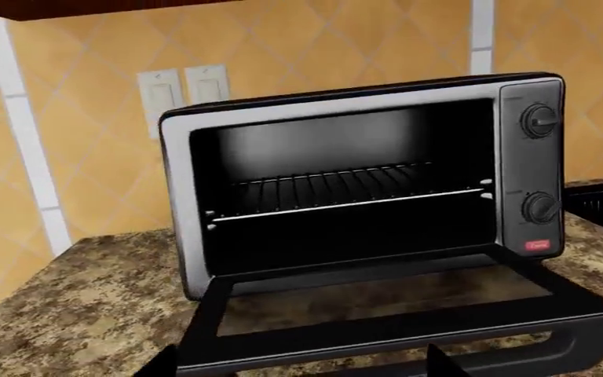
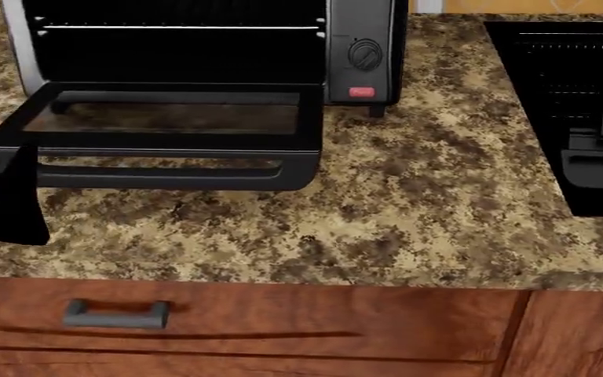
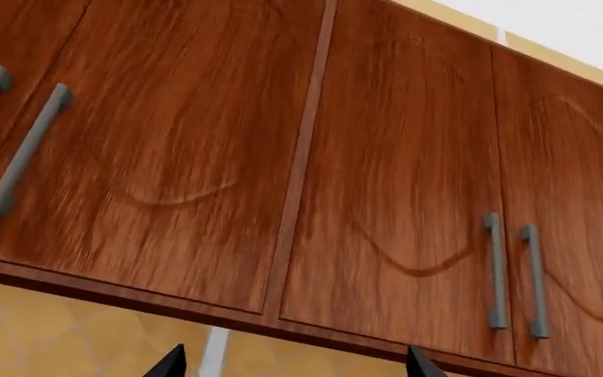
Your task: Close the toaster oven door.
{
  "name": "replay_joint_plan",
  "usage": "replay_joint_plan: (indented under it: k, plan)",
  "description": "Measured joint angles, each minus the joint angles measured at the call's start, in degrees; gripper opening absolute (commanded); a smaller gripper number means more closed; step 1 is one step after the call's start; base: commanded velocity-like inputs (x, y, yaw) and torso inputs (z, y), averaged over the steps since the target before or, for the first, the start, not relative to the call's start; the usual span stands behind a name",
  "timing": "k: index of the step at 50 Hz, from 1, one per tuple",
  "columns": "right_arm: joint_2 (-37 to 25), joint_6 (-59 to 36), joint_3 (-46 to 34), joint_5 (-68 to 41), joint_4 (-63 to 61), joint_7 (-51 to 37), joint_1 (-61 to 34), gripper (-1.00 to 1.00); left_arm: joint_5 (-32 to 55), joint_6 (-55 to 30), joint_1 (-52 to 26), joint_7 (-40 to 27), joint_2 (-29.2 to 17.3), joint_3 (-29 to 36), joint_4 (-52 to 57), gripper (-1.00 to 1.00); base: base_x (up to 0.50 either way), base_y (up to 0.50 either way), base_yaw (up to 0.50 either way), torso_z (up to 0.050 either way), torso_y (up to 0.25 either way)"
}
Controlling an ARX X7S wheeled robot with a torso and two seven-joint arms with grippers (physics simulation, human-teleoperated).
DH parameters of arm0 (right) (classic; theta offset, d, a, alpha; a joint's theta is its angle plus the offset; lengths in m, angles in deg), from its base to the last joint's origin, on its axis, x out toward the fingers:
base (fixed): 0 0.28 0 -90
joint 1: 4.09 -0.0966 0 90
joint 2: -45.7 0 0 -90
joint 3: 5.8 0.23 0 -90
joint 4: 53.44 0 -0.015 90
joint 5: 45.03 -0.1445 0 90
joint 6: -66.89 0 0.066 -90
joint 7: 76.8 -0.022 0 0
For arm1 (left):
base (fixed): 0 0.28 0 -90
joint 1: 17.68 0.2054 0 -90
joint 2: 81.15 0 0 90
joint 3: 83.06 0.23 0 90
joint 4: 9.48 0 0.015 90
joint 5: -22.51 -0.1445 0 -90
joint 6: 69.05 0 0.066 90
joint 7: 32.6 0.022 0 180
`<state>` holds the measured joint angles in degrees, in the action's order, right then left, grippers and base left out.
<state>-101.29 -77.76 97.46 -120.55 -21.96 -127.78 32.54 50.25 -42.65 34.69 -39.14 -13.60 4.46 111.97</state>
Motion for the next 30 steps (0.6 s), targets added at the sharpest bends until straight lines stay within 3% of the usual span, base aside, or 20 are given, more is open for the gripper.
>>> replay_joint_plan:
  k: [20, 30]
  plan:
    - [-0.6, 1.4, -1.3, 0.5, -0.2, 0.0, 0.5, 1.00, -0.2, 1.3, 0.2, 0.2, -0.7, 1.1, 0.1, 1.00, 0.00, 0.50, 0.00, 0.000, 0.000]
    - [-0.5, 3.1, -0.5, 1.4, -0.3, 0.8, 2.5, 1.00, -0.4, 1.9, 0.2, 0.2, -0.9, 1.6, 0.1, 1.00, 0.00, 0.03, 0.00, 0.000, 0.000]
